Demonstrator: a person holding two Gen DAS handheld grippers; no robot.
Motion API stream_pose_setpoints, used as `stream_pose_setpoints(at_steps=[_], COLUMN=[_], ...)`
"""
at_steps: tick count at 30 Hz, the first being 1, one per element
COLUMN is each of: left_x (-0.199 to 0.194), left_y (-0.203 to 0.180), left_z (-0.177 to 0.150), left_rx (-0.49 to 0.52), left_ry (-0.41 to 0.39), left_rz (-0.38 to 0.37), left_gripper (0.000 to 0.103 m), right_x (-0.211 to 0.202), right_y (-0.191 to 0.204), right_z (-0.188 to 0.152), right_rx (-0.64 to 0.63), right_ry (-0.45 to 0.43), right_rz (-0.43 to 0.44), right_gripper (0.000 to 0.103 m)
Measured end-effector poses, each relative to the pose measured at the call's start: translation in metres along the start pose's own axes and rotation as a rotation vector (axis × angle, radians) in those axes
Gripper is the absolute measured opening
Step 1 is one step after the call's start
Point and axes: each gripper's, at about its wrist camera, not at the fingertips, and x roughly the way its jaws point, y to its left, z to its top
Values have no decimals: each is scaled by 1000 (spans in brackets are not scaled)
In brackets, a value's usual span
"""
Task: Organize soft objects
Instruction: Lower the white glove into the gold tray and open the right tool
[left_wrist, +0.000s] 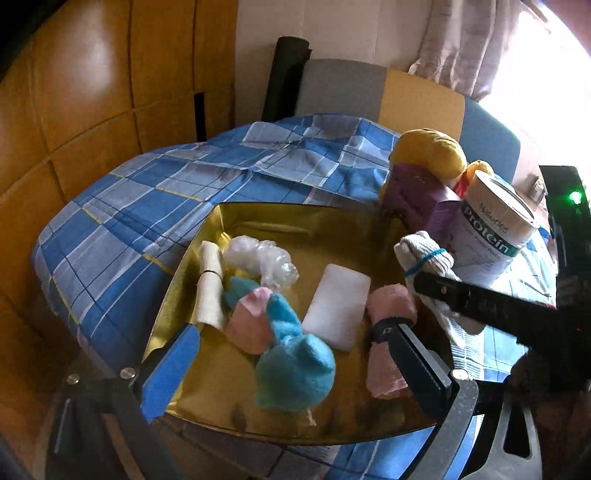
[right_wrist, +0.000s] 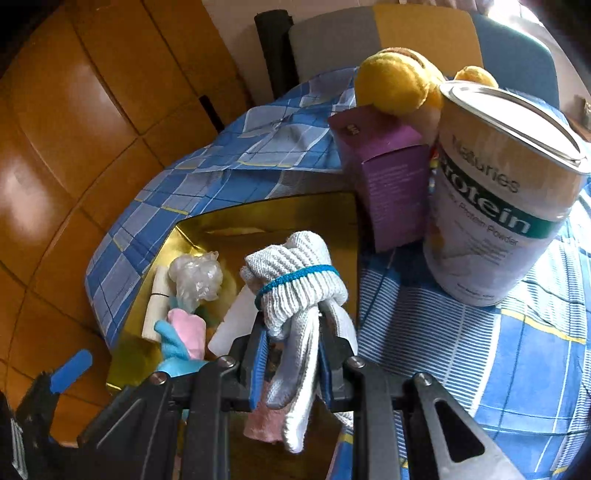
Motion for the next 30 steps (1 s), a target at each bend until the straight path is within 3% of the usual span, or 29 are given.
stream_pose_setpoints(at_steps=[5, 7, 11, 16, 24, 30], left_x=[4, 4, 5, 9, -3, -11], left_y=[10, 15, 24, 29, 16, -6], left_z=[-2, -3, -4, -2, 1, 0], left_rx=[-22, -31, -50, -72, -24, 39], left_ry=[4, 0, -3, 4, -37, -50], left_rz=[11, 14, 12, 16, 18, -16], left_gripper=[103, 103, 103, 103, 103, 103], right_x=[15, 19, 16, 3, -38, -91], right_y=[2, 1, 2, -1, -7, -14], right_z=[11, 14, 16, 7, -17, -40], right_rx=[69, 102, 111, 85, -20, -108], right_ry=[46, 62, 43, 19, -111, -323], right_rz=[108, 153, 163, 113, -63, -198], right_gripper=[29, 36, 40, 40, 40, 42])
